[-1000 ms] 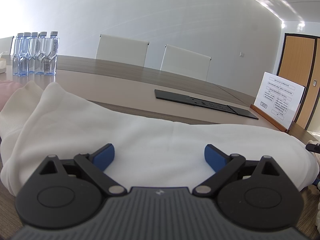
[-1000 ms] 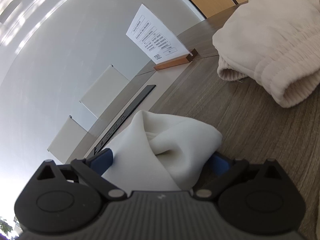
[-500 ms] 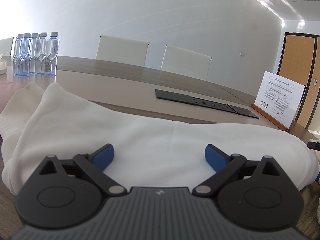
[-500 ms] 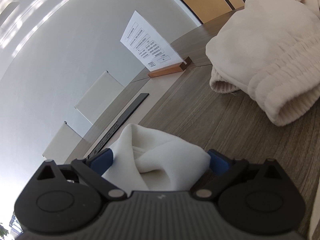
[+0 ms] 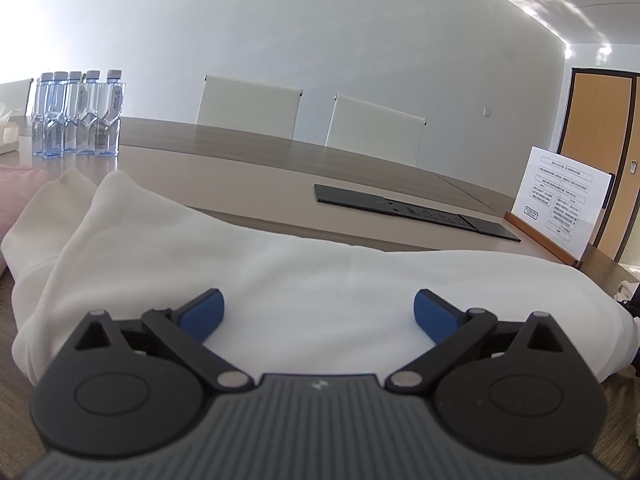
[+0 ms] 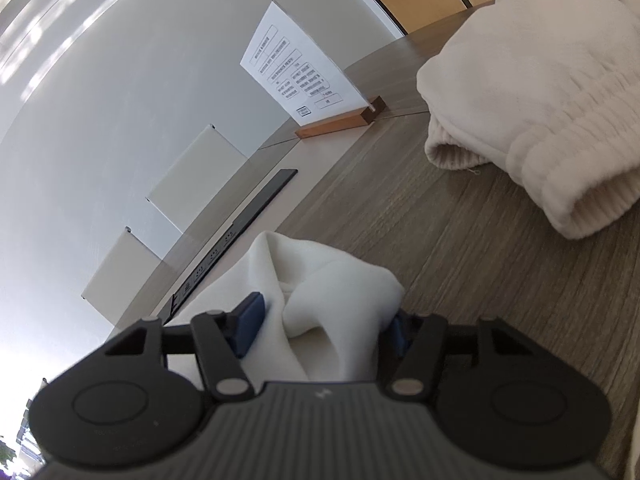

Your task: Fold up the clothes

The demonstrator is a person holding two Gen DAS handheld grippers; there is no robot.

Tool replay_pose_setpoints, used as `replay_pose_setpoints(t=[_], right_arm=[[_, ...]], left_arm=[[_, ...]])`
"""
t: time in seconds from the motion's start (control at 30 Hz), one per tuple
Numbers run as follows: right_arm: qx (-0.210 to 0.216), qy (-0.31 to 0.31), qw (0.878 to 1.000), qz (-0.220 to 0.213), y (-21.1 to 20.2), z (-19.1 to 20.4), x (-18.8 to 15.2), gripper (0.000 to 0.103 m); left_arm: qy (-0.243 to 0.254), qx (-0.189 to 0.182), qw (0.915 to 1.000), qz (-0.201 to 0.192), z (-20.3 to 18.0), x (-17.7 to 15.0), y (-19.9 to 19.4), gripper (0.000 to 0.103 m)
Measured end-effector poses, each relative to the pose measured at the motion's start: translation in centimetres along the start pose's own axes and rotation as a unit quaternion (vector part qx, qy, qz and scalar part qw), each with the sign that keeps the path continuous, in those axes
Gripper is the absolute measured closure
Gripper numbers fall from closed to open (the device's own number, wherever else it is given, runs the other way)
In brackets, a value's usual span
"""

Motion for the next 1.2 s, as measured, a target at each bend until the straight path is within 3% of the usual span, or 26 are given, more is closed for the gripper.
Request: replay_pose_setpoints(t=[0.07,0.13,0.2,0.3,0.37,0.47,0.53,0.67,0.9,1.0,1.07,1.2], right_arm=[[0.012,0.002,1.000,0.003,0.1,-0.1,0.1,0.063],[0.016,-0.004,1.000,0.001,0.1,0.0,0.1,0.073],[0.020,-0.004,1.000,0.003,0.0,0.0,0.2,0.074],[0.039,0.052,0.998,0.025,-0.2,-1.0,0.3,0.054],[0.051,0.083,0.995,0.027,-1.0,-1.7,0.2,0.034],[0.027,0.101,0.994,0.020,-3.5,-1.4,-1.1,0.025],[0.031,0.089,0.995,0.023,-5.1,-0.6,-2.2,0.023],[0.051,0.086,0.994,0.054,-4.6,0.6,-2.7,0.010],[0.016,0.065,0.996,0.058,-1.2,3.4,-2.8,0.007],[0.001,0.046,0.998,0.048,-0.1,4.7,-3.1,0.027],[0.010,0.025,0.999,0.035,-0.1,5.2,-3.1,0.047],[0.014,-0.003,1.000,0.026,-0.7,6.0,-2.4,0.058]], left_arm=[[-0.001,0.000,1.0000,-0.002,0.1,0.0,-0.1,0.001],[-0.003,0.001,1.0000,-0.006,0.1,0.0,-0.2,0.001],[-0.005,0.004,0.9999,-0.010,0.1,0.0,-0.4,0.001],[-0.003,0.007,0.9999,-0.011,0.1,0.0,-0.4,0.001],[-0.002,0.009,0.9999,-0.012,0.0,0.0,-0.4,0.001],[0.001,0.011,0.9999,-0.011,0.1,0.0,-0.4,0.001],[0.003,0.013,0.9998,-0.011,0.0,0.0,-0.4,0.001],[0.008,0.020,0.9997,-0.011,-0.1,-0.1,-0.4,0.001],[0.010,0.023,0.9996,-0.011,-0.1,-0.1,-0.5,0.001],[0.012,0.026,0.9995,-0.010,-0.3,-0.1,-0.7,0.001],[0.011,0.029,0.9995,-0.007,-0.3,0.0,-0.8,0.001],[0.006,0.045,0.9988,-0.018,-0.5,0.4,-1.8,0.001]])
Point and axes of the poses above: each gripper's, at about its wrist camera, not at the fingertips, and y roughly the way its jaws point, z to its left, x to its top, the point moved 1 cm from there along y, roughly the way its jaws point
